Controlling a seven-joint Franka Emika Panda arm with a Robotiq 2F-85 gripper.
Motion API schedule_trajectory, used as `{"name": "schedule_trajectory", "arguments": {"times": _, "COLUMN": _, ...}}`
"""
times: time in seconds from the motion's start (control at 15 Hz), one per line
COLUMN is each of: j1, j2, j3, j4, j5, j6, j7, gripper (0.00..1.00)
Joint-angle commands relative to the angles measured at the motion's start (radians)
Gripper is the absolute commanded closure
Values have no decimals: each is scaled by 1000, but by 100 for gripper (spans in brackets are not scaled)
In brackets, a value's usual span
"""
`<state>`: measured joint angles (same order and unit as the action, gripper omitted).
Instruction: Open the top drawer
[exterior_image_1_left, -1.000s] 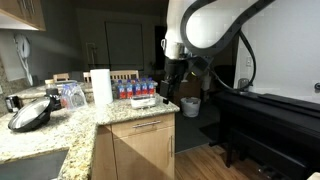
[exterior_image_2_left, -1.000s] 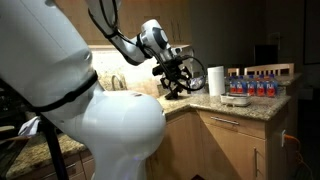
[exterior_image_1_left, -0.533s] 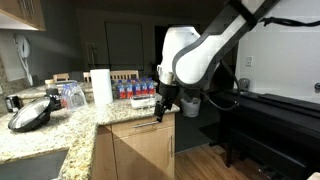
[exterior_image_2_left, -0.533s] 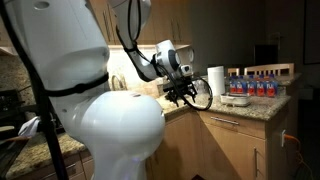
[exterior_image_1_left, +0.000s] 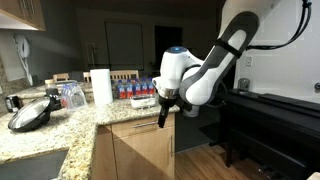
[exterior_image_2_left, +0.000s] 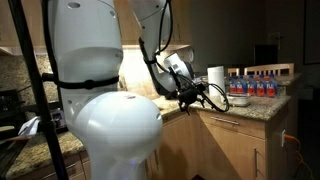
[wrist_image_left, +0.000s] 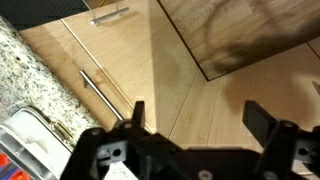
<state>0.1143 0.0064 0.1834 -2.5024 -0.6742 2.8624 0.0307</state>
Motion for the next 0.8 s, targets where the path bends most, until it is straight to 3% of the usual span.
{"name": "schedule_trajectory", "arguments": {"times": 0.0, "j1": -7, "j2": 91, "j3": -12, "j4": 29, "j5": -93, "j6": 57, "j7": -22, "gripper": 0}}
{"name": "schedule_trajectory", "arguments": {"times": 0.07, "j1": -5, "j2": 45, "j3": -9, "j4": 21, "j5": -60, "j6": 17, "j7": -1, "gripper": 0}}
{"name": "schedule_trajectory", "arguments": {"times": 0.53, "j1": -4, "j2": 63, "j3": -9, "j4": 30, "j5": -62, "j6": 19, "j7": -1, "gripper": 0}}
{"name": "schedule_trajectory", "arguments": {"times": 0.73, "j1": 20, "j2": 53, "j3": -13, "j4": -14, "j5": -195, "j6": 81, "j7": 81, "gripper": 0}}
